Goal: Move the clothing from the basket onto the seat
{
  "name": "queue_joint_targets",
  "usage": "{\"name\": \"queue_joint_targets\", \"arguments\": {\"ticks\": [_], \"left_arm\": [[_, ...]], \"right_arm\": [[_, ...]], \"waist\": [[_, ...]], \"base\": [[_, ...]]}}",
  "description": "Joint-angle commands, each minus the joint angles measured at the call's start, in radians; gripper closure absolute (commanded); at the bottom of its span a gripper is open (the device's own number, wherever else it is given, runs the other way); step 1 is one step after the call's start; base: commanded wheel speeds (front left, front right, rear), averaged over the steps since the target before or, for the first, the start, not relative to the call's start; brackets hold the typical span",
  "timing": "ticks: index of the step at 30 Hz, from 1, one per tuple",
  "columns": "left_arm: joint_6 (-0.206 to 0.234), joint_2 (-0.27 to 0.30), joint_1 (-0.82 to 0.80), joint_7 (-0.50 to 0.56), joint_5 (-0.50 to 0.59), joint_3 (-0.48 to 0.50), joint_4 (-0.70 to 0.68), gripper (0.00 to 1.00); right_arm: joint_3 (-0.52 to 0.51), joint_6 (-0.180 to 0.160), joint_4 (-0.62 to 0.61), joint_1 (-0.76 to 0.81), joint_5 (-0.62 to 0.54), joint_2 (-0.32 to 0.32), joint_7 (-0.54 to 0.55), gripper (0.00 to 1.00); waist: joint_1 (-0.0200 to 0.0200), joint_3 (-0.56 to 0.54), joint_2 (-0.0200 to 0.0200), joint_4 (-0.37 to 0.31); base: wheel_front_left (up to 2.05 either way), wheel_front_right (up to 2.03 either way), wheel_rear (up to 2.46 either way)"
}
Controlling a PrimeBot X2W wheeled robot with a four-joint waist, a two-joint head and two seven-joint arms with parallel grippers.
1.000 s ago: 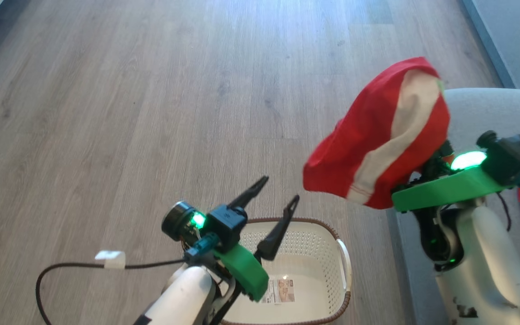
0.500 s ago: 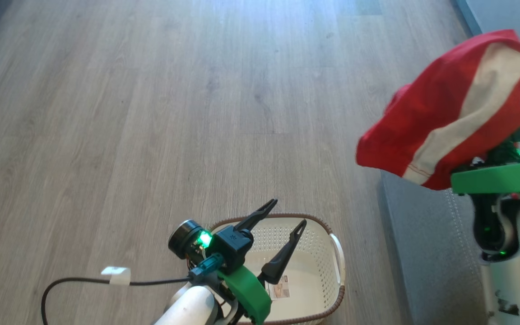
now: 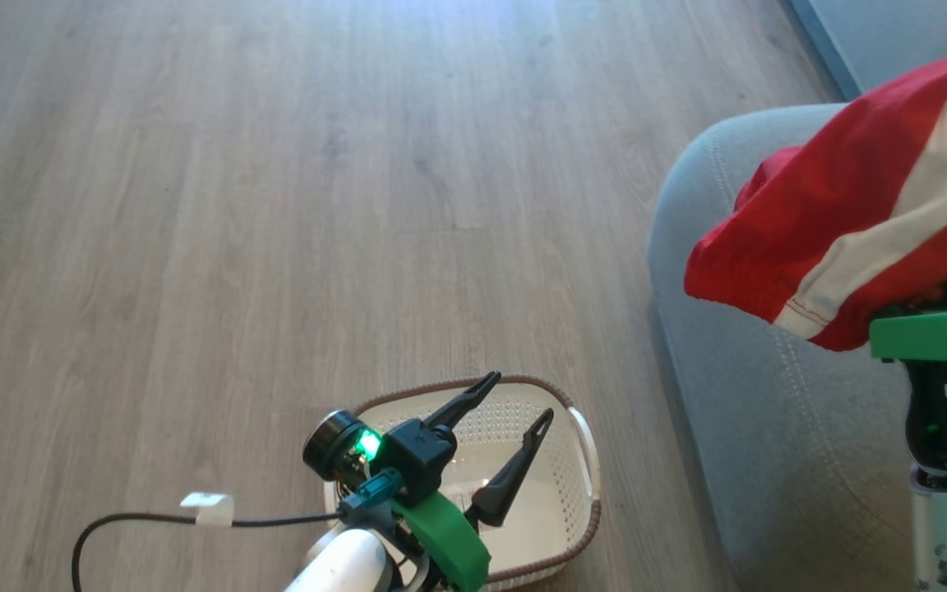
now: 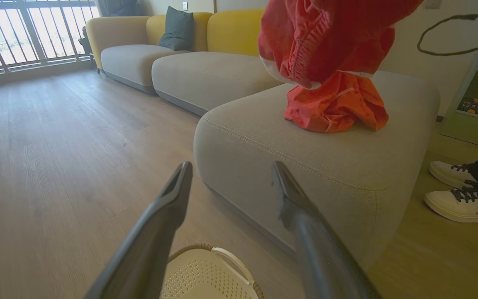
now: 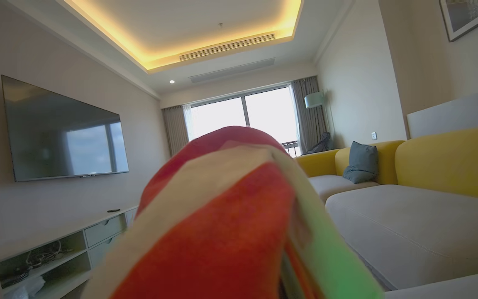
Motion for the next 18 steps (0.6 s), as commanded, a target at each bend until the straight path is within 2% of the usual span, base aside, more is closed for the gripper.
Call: {"name": "queue_joint_targets", "arguments": {"ticks": [1,6,18], "left_arm": [[-0.001,0.0,-0.041,-0.005,0.005,0.036,-0.032,0.0],[-0.001,-0.001,-0.044,-0.005,0.008,0.031,-0.039,0.0],[-0.001,0.002,-0.062,-0.005,0.015,0.025,-0.061,0.0]], "right_arm": [[0.01,0.007,-0.046,-0.008,-0.009,0.005,0.007,1.0],[-0.006,0.007,-0.055,0.002,-0.01,0.011,0.011,1.0],[-0.044,0.007,-0.068,0.027,-0.021,0.022,-0.001,1.0]], "waist": [[0.0,0.011,0.0,-0.027],[0.0,0.025,0.0,-0.075],[0.0,0.064,0.0,-0.27]], "base": [[0.0,0.0,0.0],[0.0,0.0,0.0],[0.0,0.0,0.0]]}}
